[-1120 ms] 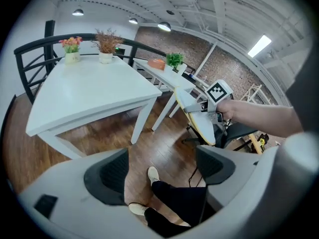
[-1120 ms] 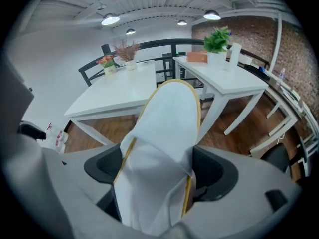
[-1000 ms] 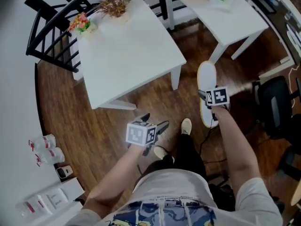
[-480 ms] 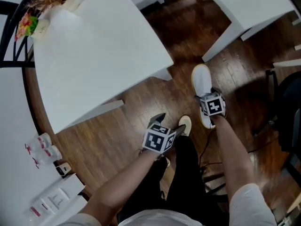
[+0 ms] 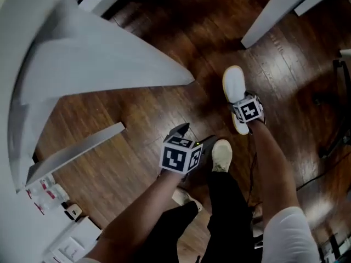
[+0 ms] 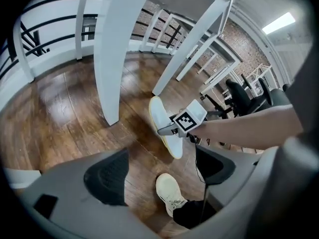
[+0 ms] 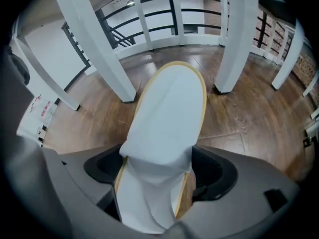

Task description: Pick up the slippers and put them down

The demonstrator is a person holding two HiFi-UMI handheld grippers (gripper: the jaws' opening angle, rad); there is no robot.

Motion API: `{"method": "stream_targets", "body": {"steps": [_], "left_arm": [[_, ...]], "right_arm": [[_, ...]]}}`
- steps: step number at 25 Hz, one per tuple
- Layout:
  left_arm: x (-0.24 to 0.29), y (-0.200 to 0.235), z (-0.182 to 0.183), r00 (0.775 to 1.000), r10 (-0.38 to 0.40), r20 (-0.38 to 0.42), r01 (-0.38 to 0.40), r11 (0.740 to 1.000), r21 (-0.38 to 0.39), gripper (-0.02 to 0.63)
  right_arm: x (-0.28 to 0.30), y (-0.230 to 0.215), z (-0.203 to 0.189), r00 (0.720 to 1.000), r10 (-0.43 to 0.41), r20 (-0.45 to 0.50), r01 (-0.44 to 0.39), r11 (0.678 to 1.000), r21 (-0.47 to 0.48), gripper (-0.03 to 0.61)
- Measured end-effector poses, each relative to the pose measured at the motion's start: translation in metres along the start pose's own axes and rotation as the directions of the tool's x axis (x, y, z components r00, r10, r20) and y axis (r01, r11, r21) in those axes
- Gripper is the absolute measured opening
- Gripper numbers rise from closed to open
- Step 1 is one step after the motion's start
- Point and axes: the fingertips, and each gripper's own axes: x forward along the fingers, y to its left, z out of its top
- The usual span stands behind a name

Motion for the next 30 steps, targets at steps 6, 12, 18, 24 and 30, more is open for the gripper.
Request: {"method": "stream_targets", "body": {"steps": [6, 12, 18, 24, 30], "left_arm": [[0.058, 0.020, -0.026, 1.000, -0.020, -0.018, 0.021, 0.999, 0.025, 0.423], [0.048, 0.023, -0.028, 1.000, -0.001, -0.027, 0.001, 1.000, 0.028, 0.423], [-0.002, -0.011, -0.017, 1.000, -0.001, -0.012, 0.001, 1.000, 0.016, 0.423], [-0.088, -0.054, -0.010, 1.000, 0.014, -0.004, -0.014, 1.000, -0.006, 0.423], [-0.210, -0.099, 0.004, 0.998, 0.025, 0.051, -0.024, 1.000, -0.015, 0.423]], "right_arm": [[0.059, -0.013, -0.025, 0.999, -0.012, 0.030, 0.012, 1.000, 0.006, 0.445], [0.034, -0.011, -0.024, 0.999, -0.026, 0.041, 0.024, 0.998, 0.053, 0.472], [-0.045, 0.009, -0.023, 0.999, -0.004, 0.046, -0.001, 0.995, 0.100, 0.472], [-0.153, 0.043, -0.003, 0.999, 0.007, 0.052, -0.012, 0.995, 0.101, 0.471], [-0.286, 0.086, 0.026, 0.999, 0.026, 0.046, -0.029, 0.998, 0.060, 0.471]]}}
